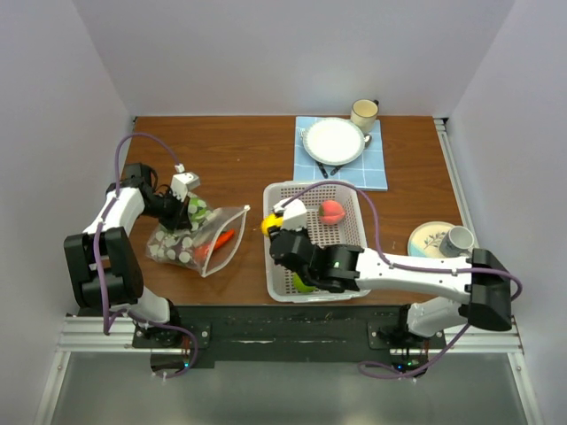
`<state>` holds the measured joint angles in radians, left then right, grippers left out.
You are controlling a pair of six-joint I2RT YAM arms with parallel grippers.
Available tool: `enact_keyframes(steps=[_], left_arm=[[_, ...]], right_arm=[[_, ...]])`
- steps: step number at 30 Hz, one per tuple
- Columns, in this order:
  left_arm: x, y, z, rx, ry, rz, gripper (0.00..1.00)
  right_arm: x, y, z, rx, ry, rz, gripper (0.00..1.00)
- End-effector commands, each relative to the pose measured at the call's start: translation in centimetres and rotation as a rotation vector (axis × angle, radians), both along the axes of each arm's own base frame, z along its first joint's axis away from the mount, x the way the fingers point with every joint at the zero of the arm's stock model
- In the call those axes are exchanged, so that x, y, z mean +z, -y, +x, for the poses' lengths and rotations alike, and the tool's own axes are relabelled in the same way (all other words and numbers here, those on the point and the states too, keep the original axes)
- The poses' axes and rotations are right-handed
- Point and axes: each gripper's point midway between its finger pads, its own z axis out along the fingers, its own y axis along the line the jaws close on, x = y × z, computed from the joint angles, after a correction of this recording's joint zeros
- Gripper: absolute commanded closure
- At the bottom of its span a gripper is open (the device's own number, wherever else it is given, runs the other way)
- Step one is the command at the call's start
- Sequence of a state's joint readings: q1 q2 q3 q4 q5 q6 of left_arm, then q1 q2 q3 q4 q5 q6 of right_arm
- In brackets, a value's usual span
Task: Open the zip-top bag and remove the fake food
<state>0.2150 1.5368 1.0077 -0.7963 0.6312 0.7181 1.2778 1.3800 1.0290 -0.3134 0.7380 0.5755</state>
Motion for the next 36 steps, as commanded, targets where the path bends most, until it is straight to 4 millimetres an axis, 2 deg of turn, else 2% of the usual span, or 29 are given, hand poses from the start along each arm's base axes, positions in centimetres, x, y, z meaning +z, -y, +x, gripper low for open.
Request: enact_keyframes(steps=[1,5,6,7,9,10,11,12,13,14,15,16,18,19,21,22,26,29,36], left_arm=[[1.8,0.2,1.0,0.006,0.054,-0.017,1.00],[2.3,0.3,1.1,0.007,0.060,-0.021,1.00],[2.3,0.3,1.1,0.009,0.059,-0.018,1.00],[2.3,0.3,1.0,0.011,0.058,-0.017,1.00],[2.4,0.2,1.0,0.009,0.059,-0.014,1.00],[2.3,0.2,0.9,0.008,0.055,-0.013,1.00],[2.4,0.2,1.0,0.008,0.058,-0.012,1.00],[2.4,0.2,1.0,0.007,0.060,-0.012,1.00],[2.5,0.2,1.1,0.008,0.062,-0.010,1.00],[2.4,0.2,1.1,0.009,0.062,-0.009,1.00],[2.5,0.1,1.2,0.010,0.064,-0.010,1.00],[2.5,0.1,1.2,0.011,0.063,-0.012,1.00],[2.4,0.2,1.4,0.011,0.057,-0.018,1.00],[2.5,0.2,1.5,0.013,0.057,-0.021,1.00],[2.7,0.3,1.6,0.016,0.058,-0.029,1.00],[2.8,0.3,1.7,0.016,0.057,-0.030,1.00],[3.0,0.2,1.7,0.016,0.065,-0.019,1.00],[3.0,0.0,1.6,0.010,0.068,-0.009,1.00],[2.4,-0.2,1.3,0.000,0.063,0.006,1.00]], right_arm=[[-1.0,5.5,2.1,-0.242,0.049,-0.120,0.60],[-2.2,5.4,2.7,-0.304,0.040,-0.156,0.40],[-2.2,5.2,2.9,-0.340,0.014,-0.103,0.11],[-2.6,5.3,3.2,-0.360,-0.033,-0.069,0.01],[-1.8,5.1,3.7,-0.367,-0.052,0.013,0.01],[-2.2,5.6,3.6,-0.354,-0.043,0.016,0.01],[-1.3,4.2,3.9,-0.321,-0.028,0.101,0.01],[0.3,4.3,3.8,-0.266,0.011,0.116,0.01],[-0.3,4.1,3.4,-0.213,0.016,0.109,0.01],[1.2,1.9,3.2,-0.120,0.032,0.194,0.01],[1.9,1.4,2.9,-0.056,0.071,0.154,0.01],[3.3,-0.4,2.6,-0.011,0.094,0.153,0.01],[2.8,-3.0,1.5,0.107,0.101,-0.001,0.12],[2.7,-5.8,1.6,0.147,0.100,-0.054,0.14],[2.3,-9.1,-0.2,0.305,0.148,-0.165,0.19],[1.0,-11.1,-0.2,0.351,0.156,-0.211,0.20],[-1.1,-14.3,0.1,0.462,0.208,-0.277,0.23],[-1.7,-14.7,1.1,0.494,0.207,-0.285,0.34],[-3.0,-14.3,2.1,0.468,0.193,-0.257,0.35]])
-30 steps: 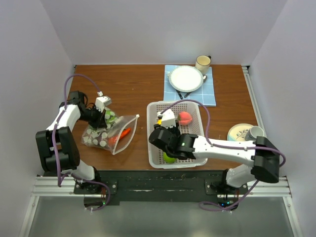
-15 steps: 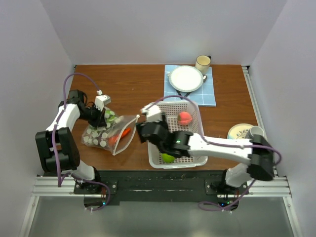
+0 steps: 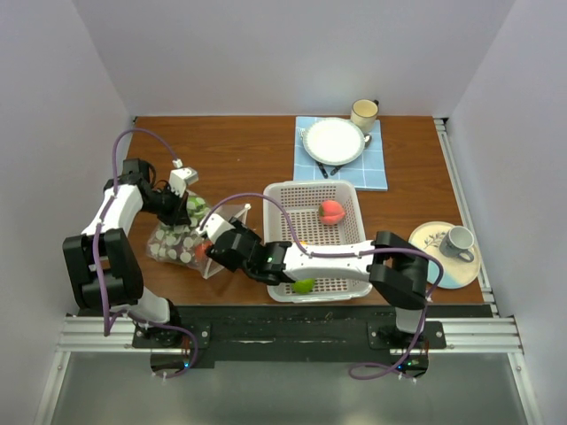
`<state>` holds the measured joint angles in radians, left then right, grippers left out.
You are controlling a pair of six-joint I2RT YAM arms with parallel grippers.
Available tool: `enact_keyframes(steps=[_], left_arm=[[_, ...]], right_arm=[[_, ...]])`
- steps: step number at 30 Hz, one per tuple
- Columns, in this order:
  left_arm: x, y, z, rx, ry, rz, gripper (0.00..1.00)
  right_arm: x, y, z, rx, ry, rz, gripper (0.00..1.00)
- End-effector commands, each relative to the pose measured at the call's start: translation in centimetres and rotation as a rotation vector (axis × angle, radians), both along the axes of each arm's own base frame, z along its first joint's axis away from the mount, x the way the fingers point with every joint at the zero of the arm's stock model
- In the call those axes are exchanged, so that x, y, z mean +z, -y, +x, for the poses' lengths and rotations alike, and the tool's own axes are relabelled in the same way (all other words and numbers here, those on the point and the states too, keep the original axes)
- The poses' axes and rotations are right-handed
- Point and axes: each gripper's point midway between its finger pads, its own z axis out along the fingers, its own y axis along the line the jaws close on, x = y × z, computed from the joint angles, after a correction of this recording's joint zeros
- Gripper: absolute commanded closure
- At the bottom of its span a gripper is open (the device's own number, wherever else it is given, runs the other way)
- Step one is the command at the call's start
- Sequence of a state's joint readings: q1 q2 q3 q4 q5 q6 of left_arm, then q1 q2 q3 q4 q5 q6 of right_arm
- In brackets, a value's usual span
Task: Open the zip-top bag and remove the fake food
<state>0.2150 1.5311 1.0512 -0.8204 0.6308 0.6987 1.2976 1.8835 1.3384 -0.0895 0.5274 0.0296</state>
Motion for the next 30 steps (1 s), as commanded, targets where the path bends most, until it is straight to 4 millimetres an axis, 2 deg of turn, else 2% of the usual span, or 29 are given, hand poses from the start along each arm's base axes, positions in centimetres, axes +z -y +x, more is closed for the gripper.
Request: enact_keyframes(steps=[1,2,7,11,16,20,21,23,24,29,30], left_arm=[[1.1,0.0,0.6,-0.016,0.048,0.006,1.00],[1.0,0.1,0.4,-0.016,0.042,0.001,1.00],[1.1,0.2,0.3,-0.022,0.042,-0.003,1.00],[1.9,0.0,0.7,-0.029,0.050,0.005,1.00],[2.5,0.1,1.0,-0.031,0.057,0.002,1.00],[2.4,0.0,0.8,-0.032,0.047,0.000,1.00],[2.3,0.0,0.8,-0.031,0.044,0.001,1.00],[2.5,0.0,0.8,-0.033,0.048,0.006,1.00],[2.5,0.0,0.7,-0.033,0.049,0.006,1.00],[2.8,0.0,0.7,-0.039,0.054,0.010,1.00],[2.7,0.0,0.7,-0.039,0.050,0.008,1.00]], right_arm=[[2.8,-1.4,0.7,0.034,0.035,0.096,0.35],[2.9,-2.0,0.8,0.047,0.031,0.122,0.35],[0.6,-3.5,2.3,0.065,-0.070,0.151,0.29],[-0.3,-5.2,2.3,0.168,-0.051,0.128,0.26],[-0.9,-6.8,1.6,0.277,-0.037,0.130,0.22],[-0.5,-8.6,0.9,0.373,-0.023,0.158,0.21],[0.3,-9.2,1.0,0.387,-0.014,0.171,0.21],[-0.4,-9.8,0.4,0.433,-0.040,0.151,0.21],[0.0,-10.3,0.3,0.449,-0.042,0.158,0.21],[-2.0,-10.4,0.0,0.470,-0.076,0.113,0.22],[-2.9,-10.5,-0.5,0.494,-0.099,0.105,0.22]])
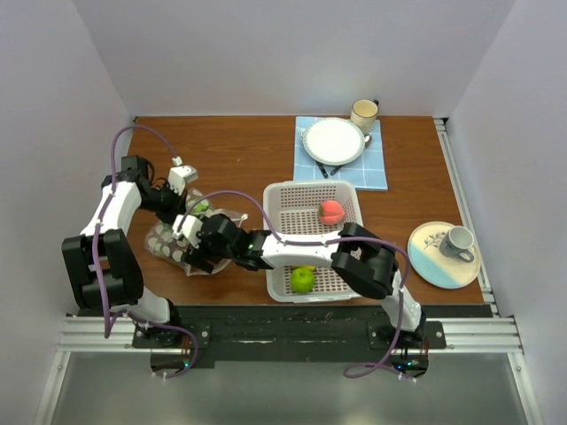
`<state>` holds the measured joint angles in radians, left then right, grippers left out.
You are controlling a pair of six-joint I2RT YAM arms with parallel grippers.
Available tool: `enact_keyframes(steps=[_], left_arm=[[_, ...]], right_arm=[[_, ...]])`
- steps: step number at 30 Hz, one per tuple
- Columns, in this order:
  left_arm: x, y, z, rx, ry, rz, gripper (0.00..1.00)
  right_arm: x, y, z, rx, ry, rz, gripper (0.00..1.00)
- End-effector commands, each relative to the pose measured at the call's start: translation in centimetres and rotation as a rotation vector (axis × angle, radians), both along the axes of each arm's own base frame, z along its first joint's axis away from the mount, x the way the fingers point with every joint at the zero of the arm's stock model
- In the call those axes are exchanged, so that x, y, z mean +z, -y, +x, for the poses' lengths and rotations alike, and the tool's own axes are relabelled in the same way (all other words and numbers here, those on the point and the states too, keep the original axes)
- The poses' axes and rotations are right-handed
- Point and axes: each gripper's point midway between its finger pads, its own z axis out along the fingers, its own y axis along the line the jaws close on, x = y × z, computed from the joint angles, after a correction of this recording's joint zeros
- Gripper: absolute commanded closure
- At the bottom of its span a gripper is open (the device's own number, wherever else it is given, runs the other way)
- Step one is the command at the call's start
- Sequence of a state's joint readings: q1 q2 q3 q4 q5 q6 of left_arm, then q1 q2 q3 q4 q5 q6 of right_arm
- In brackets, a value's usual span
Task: Open the zip-top bag and remove the fake food
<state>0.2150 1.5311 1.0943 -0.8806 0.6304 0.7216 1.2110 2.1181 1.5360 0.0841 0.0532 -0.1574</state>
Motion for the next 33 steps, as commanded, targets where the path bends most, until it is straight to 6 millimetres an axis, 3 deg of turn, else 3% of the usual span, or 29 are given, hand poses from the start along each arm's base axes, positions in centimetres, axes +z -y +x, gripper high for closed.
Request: enact_keyframes(steps=[1,9,12,15,16,19,24,27,30,33], left_arm=[[1.8,0.0,0.9,-0.024,0.059,0.004,1.00],[2.1,-0.1,0.9,-0.025,0.062,0.012,1.00],[2.1,-0.2,0.9,-0.023,0.063,0.014,1.00],[2.0,-0.2,1.0,-0.022,0.061,0.013,1.00],[2.1,-0.1,1.1,-0.022,0.065,0.013,1.00],[2.1,-0.2,1.2,-0.020,0.066,0.012,1.00],[2.0,-0.2,1.2,-0.018,0.061,0.016,1.00],[2.2,-0.1,1.2,-0.017,0.062,0.010,1.00],[2.3,0.0,1.1,-0.016,0.063,0.002,1.00],[2.1,-0.1,0.9,-0.017,0.059,0.008,1.00]], right_arm=[[-1.0,-1.1,-1.2,0.090,-0.020,-0.015,0.22],[-4.2,-0.2,-1.6,0.094,-0.057,-0.083,0.24],[-4.9,0.2,-1.7,0.085,-0.076,-0.100,0.31],[-5.3,0.7,-1.9,0.067,-0.099,-0.106,0.56],[-5.5,0.9,-2.0,0.061,-0.109,-0.115,0.70],[-5.8,1.3,-2.3,0.049,-0.128,-0.122,0.88],[-4.9,3.1,-2.5,0.022,-0.121,-0.129,0.89],[-4.9,3.4,-2.6,0.031,-0.109,-0.132,0.69],[-5.0,3.4,-2.1,0.014,-0.091,-0.138,0.64],[-2.9,2.9,-2.1,0.022,-0.062,-0.083,0.62]])
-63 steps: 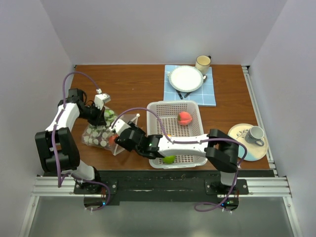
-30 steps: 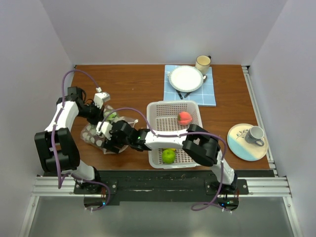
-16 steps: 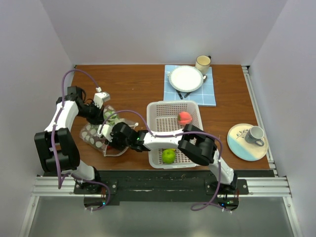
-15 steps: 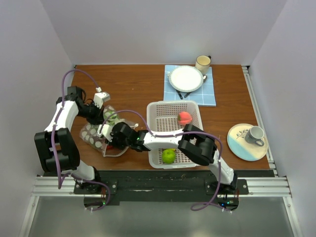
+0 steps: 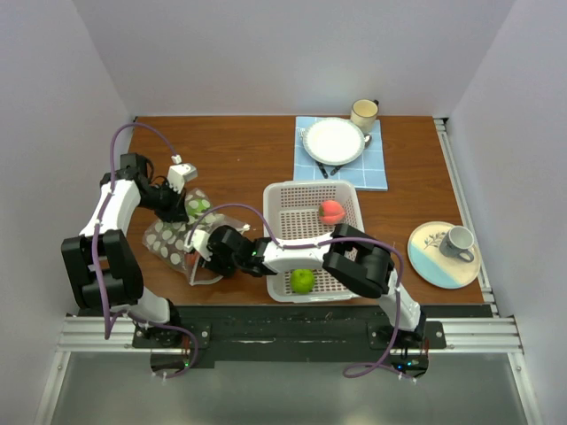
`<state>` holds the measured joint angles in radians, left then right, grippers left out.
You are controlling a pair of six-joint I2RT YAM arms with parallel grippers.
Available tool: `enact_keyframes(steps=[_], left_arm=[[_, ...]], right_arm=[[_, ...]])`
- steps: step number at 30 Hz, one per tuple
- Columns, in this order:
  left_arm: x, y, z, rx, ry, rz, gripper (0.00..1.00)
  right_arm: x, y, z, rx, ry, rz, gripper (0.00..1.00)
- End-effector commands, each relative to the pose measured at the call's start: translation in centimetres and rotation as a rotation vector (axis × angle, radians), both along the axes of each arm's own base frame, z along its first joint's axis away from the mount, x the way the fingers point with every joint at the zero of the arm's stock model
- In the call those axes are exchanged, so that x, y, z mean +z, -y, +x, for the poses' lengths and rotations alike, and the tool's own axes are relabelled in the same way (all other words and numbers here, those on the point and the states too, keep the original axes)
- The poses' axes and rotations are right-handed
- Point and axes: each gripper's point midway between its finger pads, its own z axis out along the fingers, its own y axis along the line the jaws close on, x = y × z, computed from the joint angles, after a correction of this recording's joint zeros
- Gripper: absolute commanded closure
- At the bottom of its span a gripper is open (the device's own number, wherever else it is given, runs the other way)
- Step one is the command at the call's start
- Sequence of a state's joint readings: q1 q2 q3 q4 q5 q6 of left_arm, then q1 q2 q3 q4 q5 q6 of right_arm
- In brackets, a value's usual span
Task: Open the zip-top bag and remove the fake food
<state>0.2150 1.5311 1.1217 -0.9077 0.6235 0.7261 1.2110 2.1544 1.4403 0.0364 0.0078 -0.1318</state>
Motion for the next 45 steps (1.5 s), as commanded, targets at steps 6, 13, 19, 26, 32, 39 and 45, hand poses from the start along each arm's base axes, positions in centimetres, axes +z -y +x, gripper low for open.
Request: enact_keyframes(steps=[6,13,19,26,32,39,45], left_arm=[[0.9,0.0,0.7,-0.018,0.045,0.003,1.00],[0.3,-0.1,0.6,-0.026,0.036,0.008,1.00],[0.0,-0.2,0.6,-0.032,0.028,0.012,1.00],[-0.2,-0.2,0.6,-0.038,0.022,0.011,1.00],[-0.4,-0.1,0.7,-0.036,0.018,0.004,1.00],[-0.3,-0.2,0.8,-0.029,0.022,0.007,1.00],[-0.2,-0.1,0.8,-0.022,0.023,0.004,1.00]], right_arm=[[7.1,-0.3,1.7,-0.030,0.170,0.137,0.50],[7.4,-1.6,2.5,0.046,0.305,0.195,0.41],[5.1,-2.8,3.3,0.064,0.249,0.151,0.31],[3.0,-3.4,3.6,0.059,0.175,0.124,0.28],[1.0,-2.7,2.2,0.062,0.083,0.101,0.36],[-0.2,-1.3,0.3,0.069,-0.022,0.082,0.78],[3.6,-1.1,0.4,0.040,-0.011,0.140,0.91]])
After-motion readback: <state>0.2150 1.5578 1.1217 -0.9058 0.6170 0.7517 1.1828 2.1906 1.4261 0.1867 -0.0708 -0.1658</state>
